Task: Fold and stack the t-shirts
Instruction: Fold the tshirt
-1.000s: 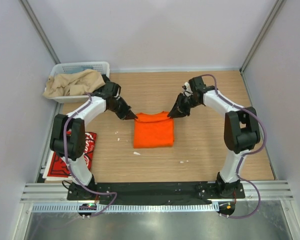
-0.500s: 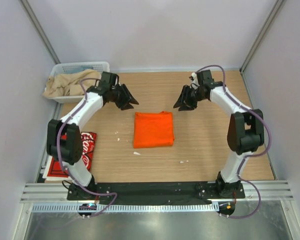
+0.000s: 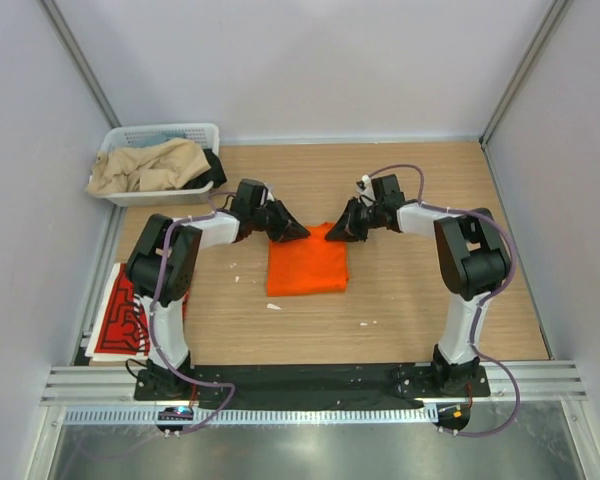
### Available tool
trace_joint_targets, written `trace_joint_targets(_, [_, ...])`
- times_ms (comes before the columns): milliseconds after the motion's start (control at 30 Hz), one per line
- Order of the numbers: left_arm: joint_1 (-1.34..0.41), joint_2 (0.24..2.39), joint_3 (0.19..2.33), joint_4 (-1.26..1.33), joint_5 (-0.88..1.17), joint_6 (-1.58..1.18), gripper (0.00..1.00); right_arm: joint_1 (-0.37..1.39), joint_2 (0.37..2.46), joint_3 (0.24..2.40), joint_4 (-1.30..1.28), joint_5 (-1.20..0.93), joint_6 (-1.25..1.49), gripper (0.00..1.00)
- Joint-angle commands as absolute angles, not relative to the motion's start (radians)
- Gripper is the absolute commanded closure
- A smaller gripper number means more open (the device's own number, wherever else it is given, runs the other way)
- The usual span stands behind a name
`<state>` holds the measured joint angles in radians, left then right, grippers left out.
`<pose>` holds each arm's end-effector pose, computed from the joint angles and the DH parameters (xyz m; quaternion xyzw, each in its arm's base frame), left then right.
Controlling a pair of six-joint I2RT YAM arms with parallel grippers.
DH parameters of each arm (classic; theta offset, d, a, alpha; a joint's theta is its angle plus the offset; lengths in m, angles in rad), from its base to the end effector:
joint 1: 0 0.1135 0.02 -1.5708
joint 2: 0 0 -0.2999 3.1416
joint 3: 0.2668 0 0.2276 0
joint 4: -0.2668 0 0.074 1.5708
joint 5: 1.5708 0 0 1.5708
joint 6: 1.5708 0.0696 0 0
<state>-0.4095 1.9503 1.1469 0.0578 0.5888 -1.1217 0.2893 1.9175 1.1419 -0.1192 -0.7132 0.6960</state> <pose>0.3732 -0.2041 0.1862 -0.1966 0.8622 -0.4576 0.0925 0.3703 0.1577 0.1859 0.0652 0.8892 0.4371 0.1180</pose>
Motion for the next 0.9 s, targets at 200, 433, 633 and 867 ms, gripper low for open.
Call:
trace_joint_targets(200, [-0.365, 2.068, 1.219, 0.242, 0.624, -1.164, 0.89, 0.230, 2.085, 1.252, 0.115, -0.805, 0.784, 0.90])
trace_joint_targets(433, [-0.325, 2.071, 1.183, 0.201, 0.588, -1.138, 0.90, 0.189, 2.161, 1.266, 0.207, -0.816, 0.914, 0.88])
trace_joint_targets(633, [-0.299, 2.100, 1.212, 0.123, 0.581, -1.082, 0.87, 0.179, 2.232, 1.288, 0.196, -0.799, 0.968, 0.88])
trace_joint_targets(867, [-0.262, 2.134, 1.261, 0.003, 0.566, -0.996, 0.85, 0.153, 2.273, 1.344, 0.074, -0.767, 0.927, 0.88])
